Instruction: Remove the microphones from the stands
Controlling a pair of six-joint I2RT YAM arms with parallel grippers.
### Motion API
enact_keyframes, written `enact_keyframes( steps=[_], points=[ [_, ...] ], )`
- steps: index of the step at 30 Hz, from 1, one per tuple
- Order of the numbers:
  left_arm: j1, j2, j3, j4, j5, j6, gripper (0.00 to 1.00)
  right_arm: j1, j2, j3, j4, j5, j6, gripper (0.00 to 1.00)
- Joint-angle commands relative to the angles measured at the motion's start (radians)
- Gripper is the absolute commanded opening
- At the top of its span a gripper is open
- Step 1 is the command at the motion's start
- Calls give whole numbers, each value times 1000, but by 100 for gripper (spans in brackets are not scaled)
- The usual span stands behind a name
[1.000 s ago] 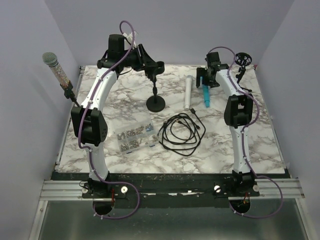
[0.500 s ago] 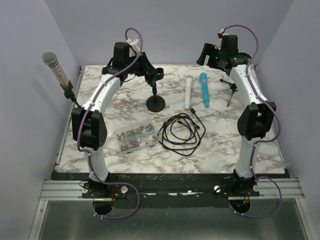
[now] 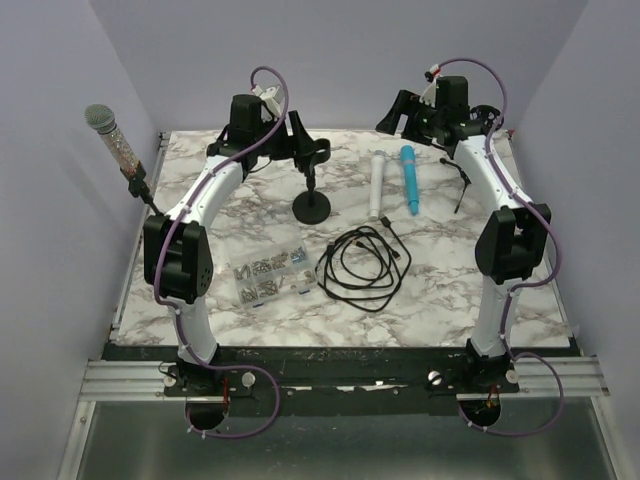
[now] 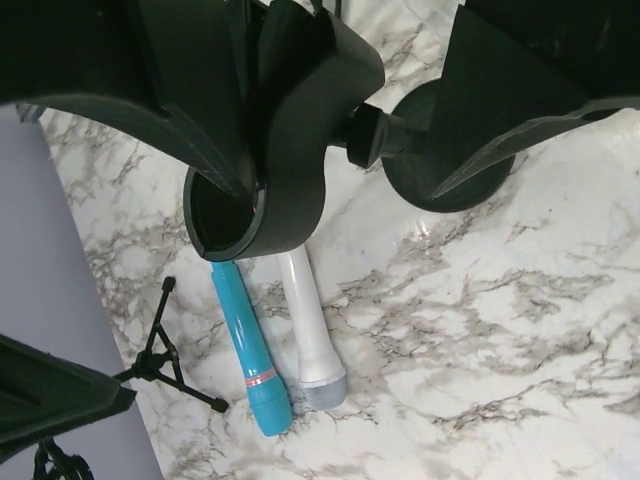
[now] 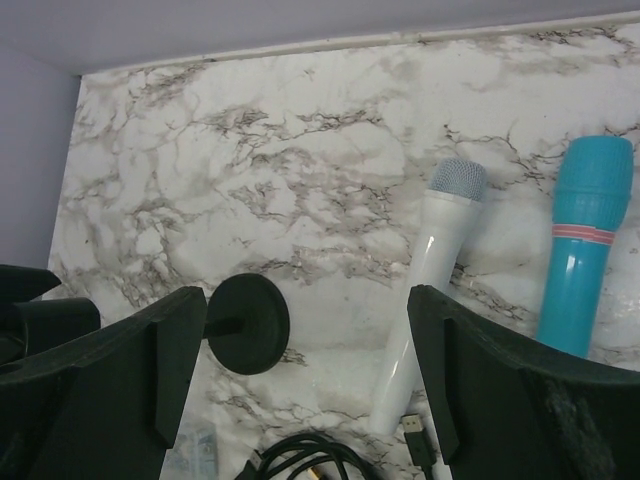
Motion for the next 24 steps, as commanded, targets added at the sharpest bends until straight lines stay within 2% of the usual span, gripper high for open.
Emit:
enact_keyframes(
  steps=[1, 2, 4, 8, 11, 17, 24],
  points=[
    [-2, 3, 32, -132, -44, 17, 76, 10, -36, -11, 31, -32, 11, 90],
    [-2, -7, 51, -139, -44, 18, 81, 11, -37, -11, 32, -34, 11, 90],
    [-2, -19, 111, -171, -46, 30, 98, 13, -39, -11, 33, -36, 12, 90],
    [1, -29, 264, -284, -75, 72, 99, 15, -42, -14, 34, -35, 11, 90],
    [4, -68, 312, -344, -130, 91, 99, 16, -47, -18, 34, -34, 10, 90],
    [15, -219, 233, -380, -261, 133, 98, 20, -68, -25, 46, -36, 17, 90],
    [18, -357, 206, -541, -573, 219, 99, 33, -92, -36, 81, -51, 36, 90]
  ],
)
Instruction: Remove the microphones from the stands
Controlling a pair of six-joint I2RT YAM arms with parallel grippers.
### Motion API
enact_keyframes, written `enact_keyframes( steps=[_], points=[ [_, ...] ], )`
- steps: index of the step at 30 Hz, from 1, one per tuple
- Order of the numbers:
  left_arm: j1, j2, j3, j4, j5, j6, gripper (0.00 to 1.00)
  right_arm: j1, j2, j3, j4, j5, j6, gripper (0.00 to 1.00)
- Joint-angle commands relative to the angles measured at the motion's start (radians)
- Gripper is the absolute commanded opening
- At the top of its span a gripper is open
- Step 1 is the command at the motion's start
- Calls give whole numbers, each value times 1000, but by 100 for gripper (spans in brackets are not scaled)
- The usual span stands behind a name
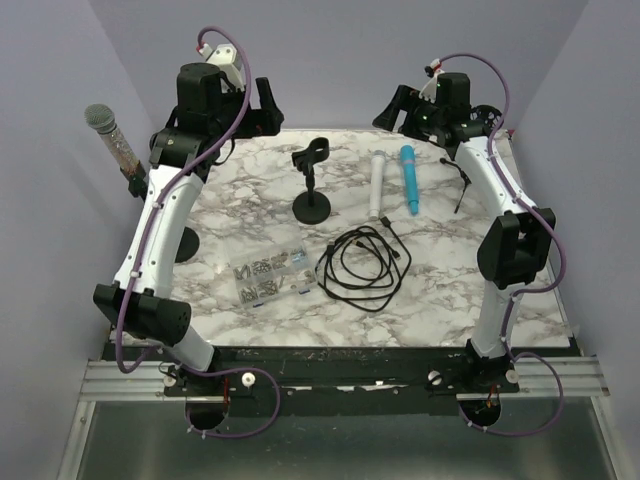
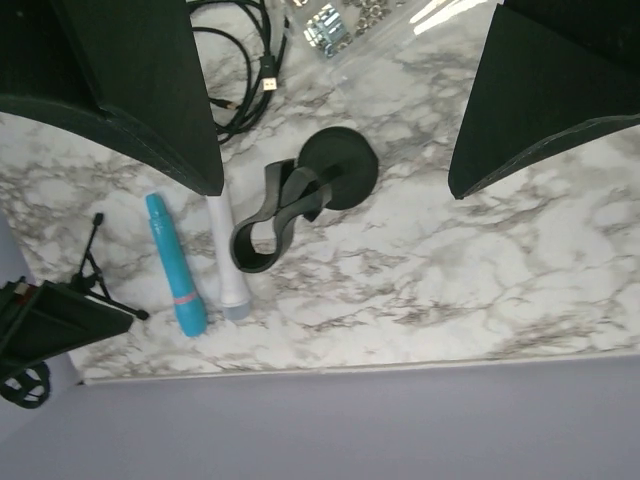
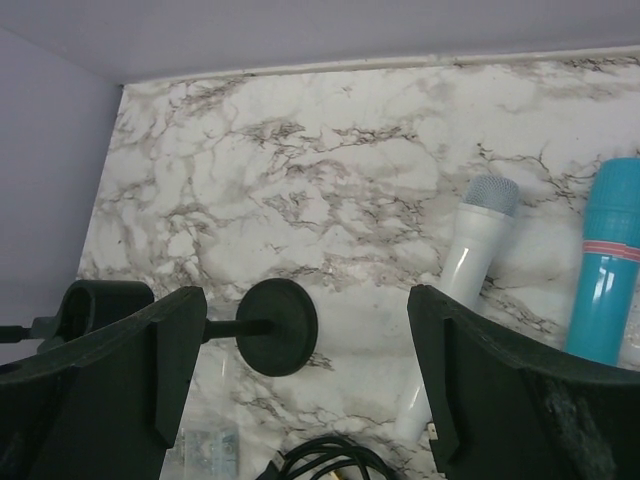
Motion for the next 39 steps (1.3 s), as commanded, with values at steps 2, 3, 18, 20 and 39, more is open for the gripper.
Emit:
enact_keyframes(
  steps=[2, 3, 18, 20, 39],
  points=[
    [11, -105, -28, -166, -348, 84, 99, 21, -49, -4, 48, -38, 21, 90],
    [13, -122, -45, -175, -396, 90, 99, 23, -50, -3, 50, -39, 23, 90],
    [202, -456, -419, -98, -603, 51, 99, 69, -89, -23, 104, -67, 37, 90],
    [217, -478, -429, -88, -627, 46, 99, 72, -96, -34, 112, -72, 36, 89],
    [452, -456, -577, 392, -506, 16, 99, 72, -166, -95, 136, -68, 21, 89]
  ],
)
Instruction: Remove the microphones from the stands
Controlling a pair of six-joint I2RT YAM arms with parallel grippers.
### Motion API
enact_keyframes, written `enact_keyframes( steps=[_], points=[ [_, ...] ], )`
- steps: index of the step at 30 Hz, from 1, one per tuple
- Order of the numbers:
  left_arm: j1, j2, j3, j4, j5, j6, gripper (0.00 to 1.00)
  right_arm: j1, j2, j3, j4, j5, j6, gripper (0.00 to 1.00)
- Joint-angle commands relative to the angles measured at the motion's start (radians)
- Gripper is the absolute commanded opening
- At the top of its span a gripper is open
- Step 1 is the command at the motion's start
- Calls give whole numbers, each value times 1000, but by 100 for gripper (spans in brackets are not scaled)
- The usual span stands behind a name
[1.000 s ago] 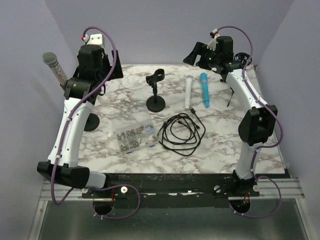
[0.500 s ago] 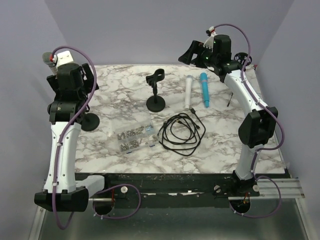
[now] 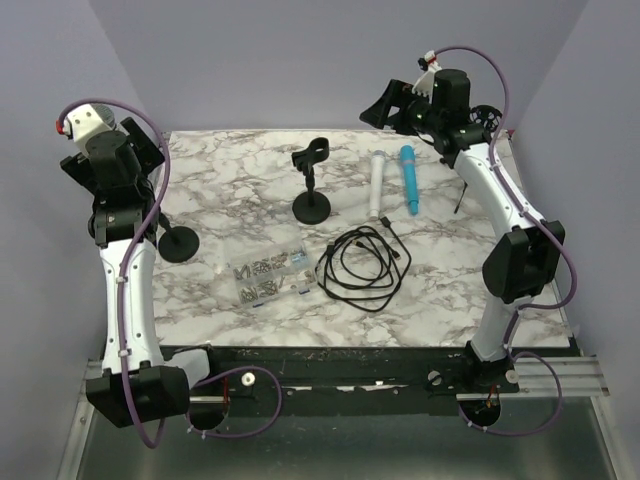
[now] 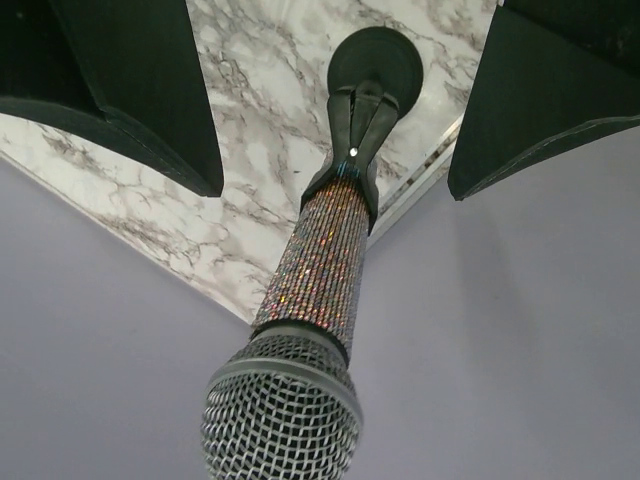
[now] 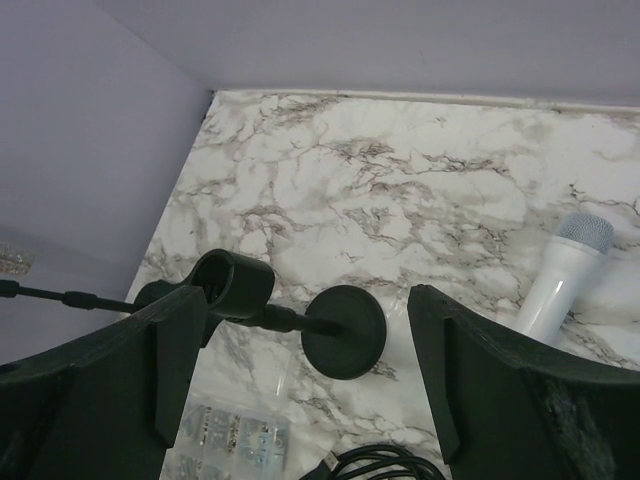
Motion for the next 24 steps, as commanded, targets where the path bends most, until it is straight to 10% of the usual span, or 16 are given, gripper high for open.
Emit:
enact_keyframes(
  steps=[1, 15, 24],
  points=[
    [20, 44, 8, 176, 91, 50, 99, 3, -46, -22, 29, -19, -6, 90],
    [30, 209, 82, 167, 21, 76, 95, 3, -47, -39, 32, -6, -21, 90],
    [54, 224, -9, 326, 111, 127, 59, 3, -40, -27, 18, 4, -28, 90]
  ],
)
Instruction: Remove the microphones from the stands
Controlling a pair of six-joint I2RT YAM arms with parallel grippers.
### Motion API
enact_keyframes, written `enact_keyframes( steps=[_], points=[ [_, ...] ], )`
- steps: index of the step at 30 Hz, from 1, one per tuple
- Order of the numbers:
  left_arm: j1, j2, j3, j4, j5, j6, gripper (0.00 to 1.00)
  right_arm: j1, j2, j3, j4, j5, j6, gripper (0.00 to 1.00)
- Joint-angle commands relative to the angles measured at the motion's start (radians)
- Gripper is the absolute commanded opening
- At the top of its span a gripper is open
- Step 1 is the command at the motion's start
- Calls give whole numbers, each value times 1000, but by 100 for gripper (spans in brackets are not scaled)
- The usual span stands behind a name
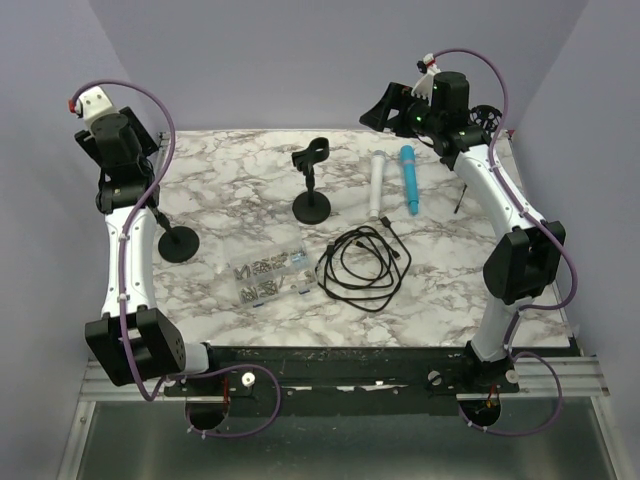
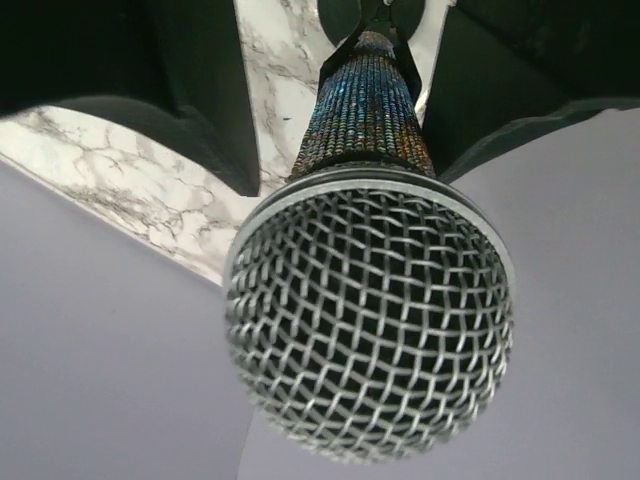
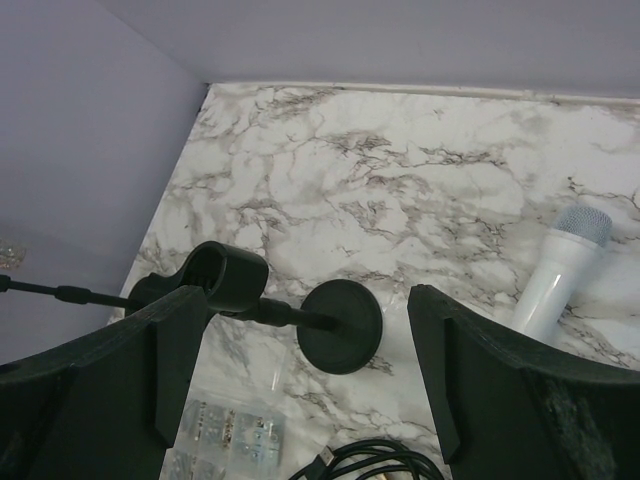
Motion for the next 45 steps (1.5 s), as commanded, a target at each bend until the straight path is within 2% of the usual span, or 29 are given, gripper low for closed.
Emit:
enact_keyframes(
  steps=[1, 5, 8, 13, 17, 24, 28, 36, 41, 45],
  points=[
    [21, -9, -63, 123, 73, 29, 54, 3, -26, 6, 6, 5, -20, 90],
    [21, -31, -102, 208, 131, 43, 37, 3, -19, 14, -1, 11, -20, 90],
    [23, -38, -106, 253, 181, 56, 32, 3, -11, 23, -5, 10, -18, 90],
    [22, -40, -76, 232, 241, 69, 15, 4, -3, 35, -16, 13, -18, 90],
    [22, -56, -72, 193, 272, 88, 9, 5, 2, 39, -16, 15, -19, 90],
    [21, -116, -112, 133, 375, 167, 9, 38, 32, 66, -36, 26, -45, 90],
    [21, -150, -114, 35, 415, 203, 9, 63, 46, 99, -42, 30, -58, 90],
    [21, -281, -207, -56, 526, 134, 9, 156, 74, 167, -5, 7, -86, 90],
    [22, -362, -277, -73, 564, 110, 12, 252, 43, 132, 66, -1, -123, 90],
    [22, -381, -257, -138, 589, 94, 12, 322, 28, 124, 128, -15, -141, 91]
  ],
)
